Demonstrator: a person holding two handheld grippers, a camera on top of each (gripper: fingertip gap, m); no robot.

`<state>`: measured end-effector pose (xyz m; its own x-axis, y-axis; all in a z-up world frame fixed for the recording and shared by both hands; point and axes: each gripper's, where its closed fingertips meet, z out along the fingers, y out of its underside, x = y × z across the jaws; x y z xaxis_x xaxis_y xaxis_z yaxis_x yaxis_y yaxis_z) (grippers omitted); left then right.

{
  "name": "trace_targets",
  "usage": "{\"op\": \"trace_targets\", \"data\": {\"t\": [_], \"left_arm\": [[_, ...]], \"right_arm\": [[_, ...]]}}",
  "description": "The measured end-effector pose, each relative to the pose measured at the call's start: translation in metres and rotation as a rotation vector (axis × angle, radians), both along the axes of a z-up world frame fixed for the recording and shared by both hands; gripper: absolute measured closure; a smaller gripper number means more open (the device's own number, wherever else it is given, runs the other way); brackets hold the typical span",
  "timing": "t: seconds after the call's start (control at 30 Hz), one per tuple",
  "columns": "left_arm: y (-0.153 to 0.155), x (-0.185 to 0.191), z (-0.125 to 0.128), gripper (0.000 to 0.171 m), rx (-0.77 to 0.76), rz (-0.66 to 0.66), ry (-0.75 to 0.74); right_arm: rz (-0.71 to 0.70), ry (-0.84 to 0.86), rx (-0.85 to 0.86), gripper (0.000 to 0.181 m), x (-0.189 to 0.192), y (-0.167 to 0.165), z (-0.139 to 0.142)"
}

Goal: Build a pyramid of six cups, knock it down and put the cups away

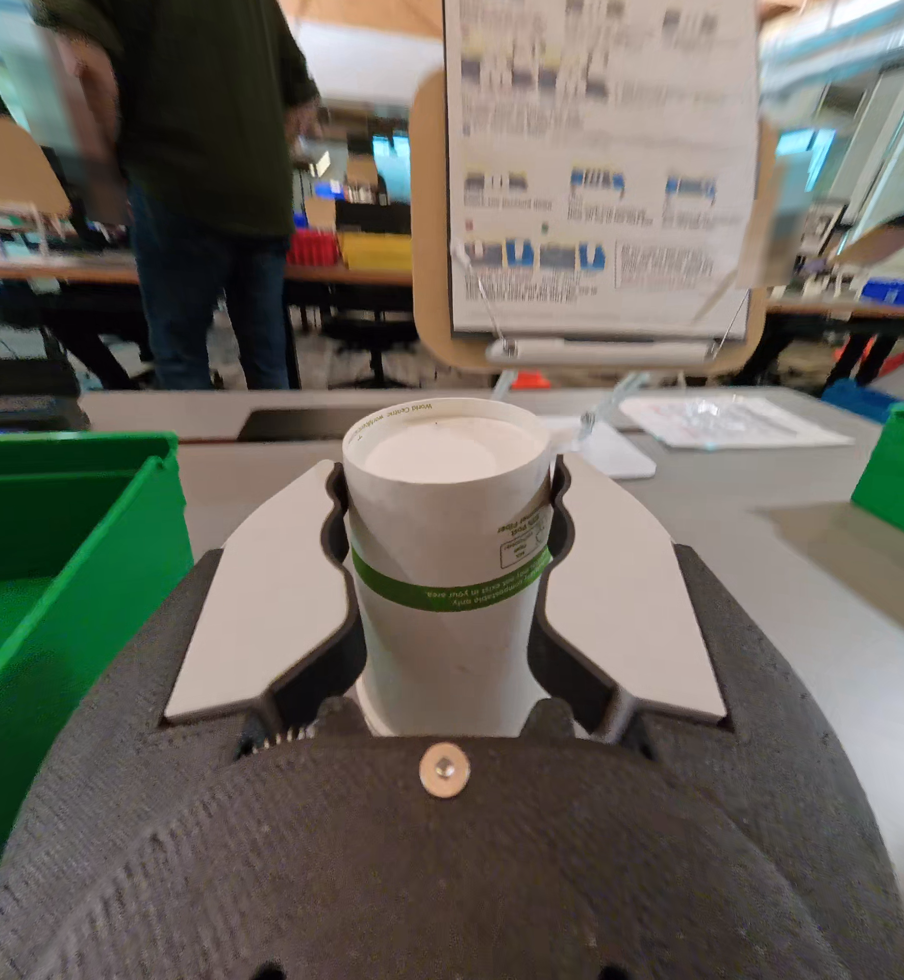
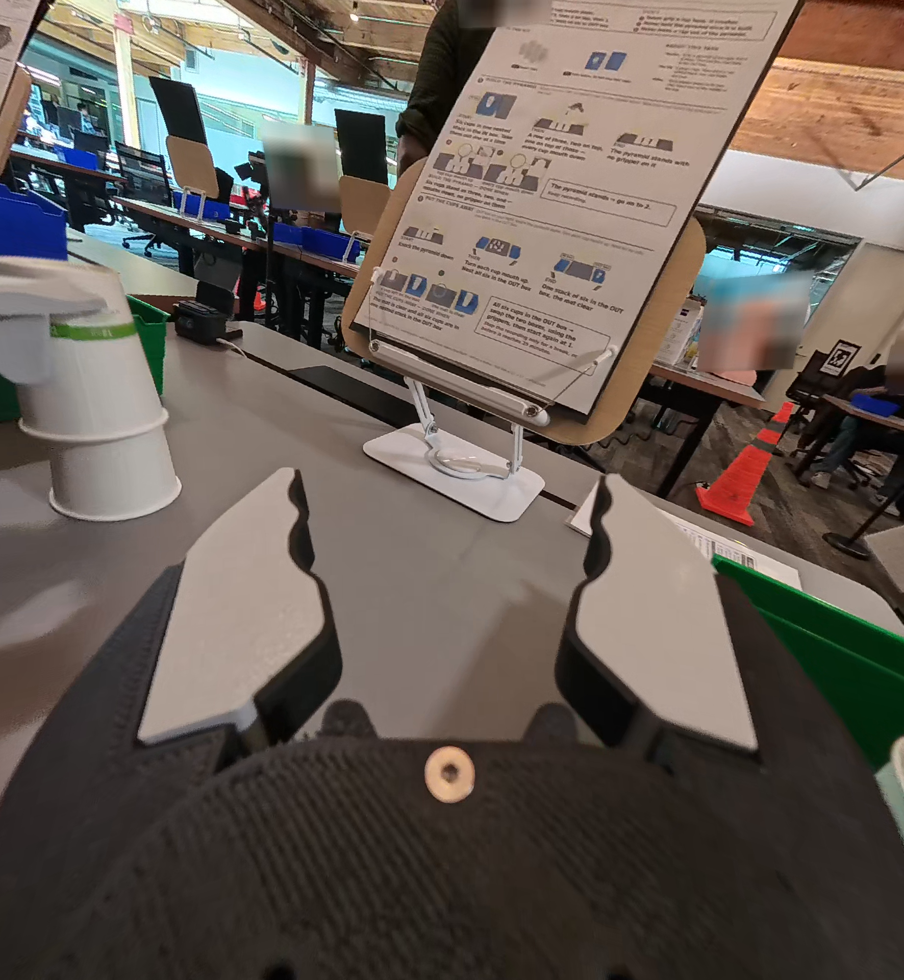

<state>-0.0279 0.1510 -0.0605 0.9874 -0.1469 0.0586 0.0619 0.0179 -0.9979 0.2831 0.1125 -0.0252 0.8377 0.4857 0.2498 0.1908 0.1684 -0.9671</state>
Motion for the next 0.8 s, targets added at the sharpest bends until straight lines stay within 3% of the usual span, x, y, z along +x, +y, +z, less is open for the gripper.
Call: {"op": "trace_targets", "data": {"t": [0.17, 0.3, 0.43, 0.6, 0.73, 0.8], "left_arm": [[-0.027, -0.018, 0.048, 0.096, 0.250, -0.013, -0.161], [-0.049, -0.001, 0.084, 0.096, 0.300, -0.253, -0.393], [-0.071, 0.033, 0.114, 0.096, 0.264, -0.636, -0.786], [-0.083, 0.079, 0.109, 0.096, 0.138, -0.896, -1.102], [-0.089, 0.122, 0.088, 0.096, 0.016, -0.969, -1.134], [-0.093, 0.139, 0.080, 0.096, -0.025, -0.991, -1.105]], "right_arm": [[0.052, 0.059, -0.022, 0.079, -0.012, -0.001, -0.002], [0.078, 0.038, -0.067, 0.083, -0.029, -0.002, -0.016], [0.150, -0.019, -0.020, 0.090, -0.062, -0.016, -0.018], [0.308, 0.130, 0.074, 0.101, -0.094, -0.051, 0.011], [0.415, 0.118, 0.166, 0.108, -0.107, -0.075, 0.024], [0.426, 0.016, 0.210, 0.132, -0.110, -0.080, 0.020]]}}
